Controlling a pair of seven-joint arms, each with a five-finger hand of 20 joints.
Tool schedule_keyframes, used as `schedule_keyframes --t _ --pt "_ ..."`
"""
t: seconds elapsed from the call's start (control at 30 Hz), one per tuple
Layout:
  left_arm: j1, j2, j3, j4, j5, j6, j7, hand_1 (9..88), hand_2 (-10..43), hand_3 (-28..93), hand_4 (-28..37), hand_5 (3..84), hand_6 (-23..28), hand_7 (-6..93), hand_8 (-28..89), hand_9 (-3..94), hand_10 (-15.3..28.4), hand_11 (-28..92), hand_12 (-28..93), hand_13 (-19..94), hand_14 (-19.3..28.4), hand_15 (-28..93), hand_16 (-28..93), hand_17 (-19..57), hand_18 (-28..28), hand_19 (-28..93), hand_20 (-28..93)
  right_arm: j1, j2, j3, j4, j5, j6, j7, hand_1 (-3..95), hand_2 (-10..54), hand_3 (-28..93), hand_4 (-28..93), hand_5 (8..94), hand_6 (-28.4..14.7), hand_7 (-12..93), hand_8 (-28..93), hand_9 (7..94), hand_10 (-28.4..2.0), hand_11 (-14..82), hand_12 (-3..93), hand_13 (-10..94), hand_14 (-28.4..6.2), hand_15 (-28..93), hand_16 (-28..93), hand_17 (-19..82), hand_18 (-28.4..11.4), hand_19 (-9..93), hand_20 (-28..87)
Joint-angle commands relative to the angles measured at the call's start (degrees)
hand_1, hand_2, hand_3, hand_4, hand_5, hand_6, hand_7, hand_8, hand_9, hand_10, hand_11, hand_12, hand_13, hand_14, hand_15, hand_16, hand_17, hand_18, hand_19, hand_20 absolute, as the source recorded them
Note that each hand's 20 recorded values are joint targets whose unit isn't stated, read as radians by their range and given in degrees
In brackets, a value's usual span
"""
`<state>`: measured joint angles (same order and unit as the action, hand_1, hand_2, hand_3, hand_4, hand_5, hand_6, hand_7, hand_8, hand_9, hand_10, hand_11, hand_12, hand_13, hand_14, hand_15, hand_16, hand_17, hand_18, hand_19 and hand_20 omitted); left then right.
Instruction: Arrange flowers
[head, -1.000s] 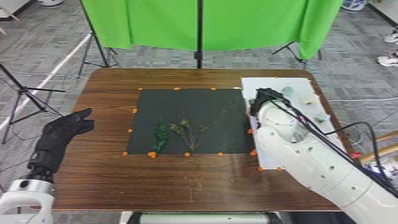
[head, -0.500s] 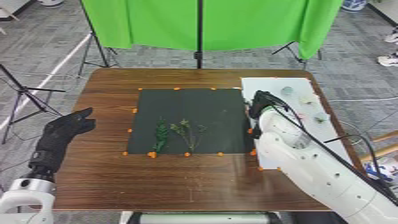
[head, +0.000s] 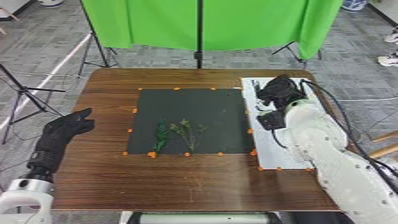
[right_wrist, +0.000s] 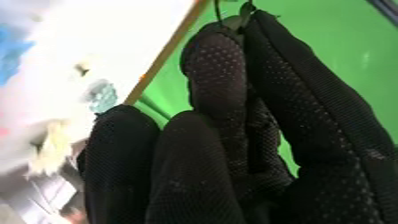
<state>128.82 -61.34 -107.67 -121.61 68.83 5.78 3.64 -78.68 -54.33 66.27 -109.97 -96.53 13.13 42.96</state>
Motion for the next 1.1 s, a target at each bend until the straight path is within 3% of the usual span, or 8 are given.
schedule_keyframes --t 0.03,0.53,0.73,1.1 --pt "1.04 -0.30 -0.33 -0.33 0.41 -0.70 -0.62 28.0 8.9 63 -22.9 44.7 6.5 7.8 -5 45.6 16.1 17 12 38 19.4 20 -2 8.0 12.7 12 16 -5.48 -2.53 -4.39 -2.69 0.98 6.41 -2.94 61.4 -9.5 49 4 79.0 -8.3 44 26 92.3 -11.0 55.2 26.3 94 -0.3 77 17 81 -10.4 93 52" --pt "1.78 -0.19 -0.98 -0.80 0.58 -0.44 -0.94 27.9 8.7 63 -22.6 44.6 6.6 7.6 -5 45.4 16.0 17 12 37 19.4 20 -2 7.9 12.7 13 16 -6.05 -6.41 -9.59 -3.67 -1.98 2.30 -2.28 64.0 -9.5 47 1 80.2 -8.6 41 26 93.3 -11.2 51.5 25.3 94 -0.4 75 17 81 -9.3 93 48" --pt "2.20 -0.18 -1.32 -0.96 0.58 -0.30 -1.10 27.9 8.3 64 -22.6 44.6 6.6 7.7 -5 45.3 16.0 17 12 37 19.3 20 -2 7.8 12.8 13 16 -5.68 -7.90 -9.64 -2.94 -6.11 -4.56 -0.46 65.0 -9.5 46 -1 80.7 -8.7 39 26 93.6 -11.6 50.2 25.0 94 -0.3 74 17 81 -8.8 93 46" --pt "2.26 -0.33 -1.26 -1.06 0.61 -0.57 -1.25 27.8 8.2 64 -22.6 44.6 6.6 7.6 -5 45.2 16.0 16 12 37 19.3 20 -2 7.8 12.8 13 15 -5.54 -9.53 -10.76 0.51 -3.39 -3.18 1.12 65.1 -9.5 46 -2 80.9 -8.5 38 26 93.7 -11.6 49.7 24.7 94 -0.4 73 17 81 -8.4 93 44"
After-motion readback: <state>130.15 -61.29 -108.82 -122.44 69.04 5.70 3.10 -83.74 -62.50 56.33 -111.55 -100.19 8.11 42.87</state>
